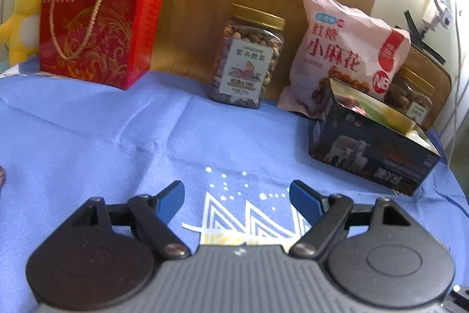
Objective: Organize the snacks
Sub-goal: 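Lower the left gripper onto the green packet on the table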
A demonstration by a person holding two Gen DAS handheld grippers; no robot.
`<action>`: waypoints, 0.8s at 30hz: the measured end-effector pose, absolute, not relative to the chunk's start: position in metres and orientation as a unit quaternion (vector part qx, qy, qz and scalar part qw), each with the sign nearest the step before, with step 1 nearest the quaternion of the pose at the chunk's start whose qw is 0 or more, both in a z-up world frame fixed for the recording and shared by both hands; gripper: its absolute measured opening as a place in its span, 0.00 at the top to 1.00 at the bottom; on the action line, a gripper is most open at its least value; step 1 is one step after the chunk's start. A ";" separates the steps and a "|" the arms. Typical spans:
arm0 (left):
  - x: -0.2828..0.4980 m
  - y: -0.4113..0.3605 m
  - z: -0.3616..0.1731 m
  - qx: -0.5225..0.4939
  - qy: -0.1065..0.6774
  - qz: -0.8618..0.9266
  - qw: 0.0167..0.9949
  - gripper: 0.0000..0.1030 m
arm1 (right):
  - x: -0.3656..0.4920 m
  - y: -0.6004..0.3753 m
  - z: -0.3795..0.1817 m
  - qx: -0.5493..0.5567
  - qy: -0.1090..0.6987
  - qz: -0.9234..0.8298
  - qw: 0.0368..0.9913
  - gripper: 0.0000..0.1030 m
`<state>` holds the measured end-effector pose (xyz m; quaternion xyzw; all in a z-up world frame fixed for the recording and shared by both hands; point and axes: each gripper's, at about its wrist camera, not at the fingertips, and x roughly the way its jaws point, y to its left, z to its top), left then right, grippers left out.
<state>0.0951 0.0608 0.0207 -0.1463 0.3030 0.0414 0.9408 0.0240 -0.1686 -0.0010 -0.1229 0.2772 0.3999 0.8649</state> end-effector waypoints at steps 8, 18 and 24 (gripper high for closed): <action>0.080 0.045 0.025 -0.104 0.322 -0.043 0.940 0.16 | 0.026 -0.165 -0.008 -0.088 0.293 0.406 0.861 0.30; 0.070 0.026 0.010 -0.080 0.364 -0.113 0.921 0.20 | 0.024 -0.157 -0.010 -0.089 0.282 0.413 0.861 0.33; 0.064 0.009 0.010 -0.095 0.375 -0.151 0.910 0.23 | 0.035 -0.182 -0.007 -0.075 0.278 0.353 0.890 0.34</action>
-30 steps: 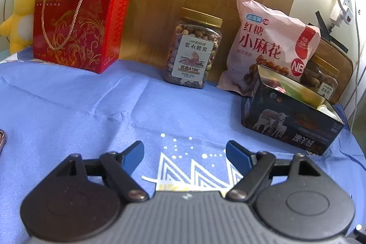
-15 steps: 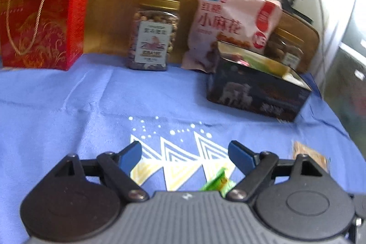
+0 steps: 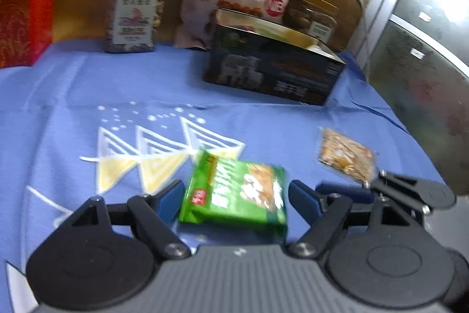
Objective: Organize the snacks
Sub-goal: 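Lower the left gripper onto the green packet on the table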
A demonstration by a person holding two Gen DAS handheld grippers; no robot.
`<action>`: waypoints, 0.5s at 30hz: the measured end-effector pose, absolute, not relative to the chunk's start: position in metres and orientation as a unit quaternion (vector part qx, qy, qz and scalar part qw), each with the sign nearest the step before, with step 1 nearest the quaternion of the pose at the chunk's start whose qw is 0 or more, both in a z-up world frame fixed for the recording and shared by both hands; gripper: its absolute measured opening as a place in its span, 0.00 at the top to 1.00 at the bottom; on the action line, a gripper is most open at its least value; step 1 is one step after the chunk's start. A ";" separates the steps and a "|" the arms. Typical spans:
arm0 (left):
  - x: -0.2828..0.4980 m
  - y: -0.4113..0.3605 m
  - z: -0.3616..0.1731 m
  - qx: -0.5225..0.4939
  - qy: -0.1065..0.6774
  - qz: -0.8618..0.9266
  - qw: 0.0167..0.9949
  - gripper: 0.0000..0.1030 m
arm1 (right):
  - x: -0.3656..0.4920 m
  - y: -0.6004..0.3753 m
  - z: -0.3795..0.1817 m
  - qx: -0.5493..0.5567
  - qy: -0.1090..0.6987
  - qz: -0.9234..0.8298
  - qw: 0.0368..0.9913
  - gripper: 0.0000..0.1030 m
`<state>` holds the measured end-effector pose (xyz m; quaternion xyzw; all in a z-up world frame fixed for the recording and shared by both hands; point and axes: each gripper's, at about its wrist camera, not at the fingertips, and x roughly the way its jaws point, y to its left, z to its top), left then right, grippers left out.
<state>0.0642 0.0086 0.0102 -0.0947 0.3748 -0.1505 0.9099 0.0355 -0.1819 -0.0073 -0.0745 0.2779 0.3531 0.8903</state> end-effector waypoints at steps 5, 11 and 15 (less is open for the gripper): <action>0.066 0.005 0.014 -0.116 0.382 -0.166 0.902 0.23 | 0.039 -0.205 -0.006 -0.040 0.285 0.333 0.898 0.33; 0.070 0.017 0.024 -0.137 0.373 -0.150 0.905 0.20 | 0.032 -0.198 -0.006 -0.049 0.280 0.360 0.889 0.32; 0.075 0.013 0.018 -0.134 0.391 -0.151 0.898 0.24 | 0.036 -0.186 -0.010 -0.080 0.285 0.365 0.883 0.32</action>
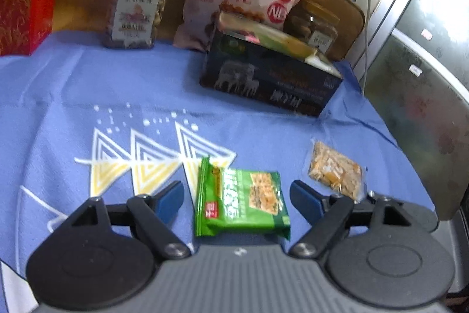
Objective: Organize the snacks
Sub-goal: 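Lower the left gripper onto the green packet on the table, then close the left gripper on the green packet and lift it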
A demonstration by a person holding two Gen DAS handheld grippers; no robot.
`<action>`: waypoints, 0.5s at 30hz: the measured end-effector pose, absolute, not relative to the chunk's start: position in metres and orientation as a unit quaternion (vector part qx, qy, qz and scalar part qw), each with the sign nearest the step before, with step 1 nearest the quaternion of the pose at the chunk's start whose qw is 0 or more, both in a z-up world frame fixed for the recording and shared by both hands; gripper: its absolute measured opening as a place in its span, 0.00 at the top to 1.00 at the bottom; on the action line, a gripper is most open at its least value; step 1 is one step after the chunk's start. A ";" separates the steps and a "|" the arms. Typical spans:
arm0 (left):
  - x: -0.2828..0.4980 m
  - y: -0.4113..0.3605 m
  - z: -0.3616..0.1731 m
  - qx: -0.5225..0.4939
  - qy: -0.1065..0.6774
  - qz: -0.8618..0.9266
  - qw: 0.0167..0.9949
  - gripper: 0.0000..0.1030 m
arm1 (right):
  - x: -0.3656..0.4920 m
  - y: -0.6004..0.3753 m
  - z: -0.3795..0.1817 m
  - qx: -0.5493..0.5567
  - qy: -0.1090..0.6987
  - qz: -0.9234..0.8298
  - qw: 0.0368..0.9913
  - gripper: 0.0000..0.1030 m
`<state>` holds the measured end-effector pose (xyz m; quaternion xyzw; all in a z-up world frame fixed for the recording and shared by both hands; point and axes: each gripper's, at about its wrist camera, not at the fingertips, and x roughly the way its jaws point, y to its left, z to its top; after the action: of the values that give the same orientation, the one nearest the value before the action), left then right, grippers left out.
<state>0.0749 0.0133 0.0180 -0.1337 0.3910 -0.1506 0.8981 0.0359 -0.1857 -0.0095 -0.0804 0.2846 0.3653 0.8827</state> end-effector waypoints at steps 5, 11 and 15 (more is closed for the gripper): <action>0.074 0.001 0.013 -0.112 0.390 -0.157 0.900 0.27 | 0.040 -0.177 -0.011 -0.096 0.275 0.368 0.883 0.32; 0.069 -0.015 0.012 -0.098 0.382 -0.168 0.904 0.30 | 0.037 -0.168 -0.011 -0.109 0.257 0.366 0.888 0.38; 0.069 -0.012 0.010 -0.108 0.372 -0.172 0.906 0.30 | 0.039 -0.173 -0.011 -0.093 0.257 0.358 0.893 0.45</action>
<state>0.0690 -0.0125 0.0103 -0.1078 0.3723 -0.1725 0.9055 0.0390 -0.1726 -0.0107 -0.0930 0.2571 0.3582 0.8927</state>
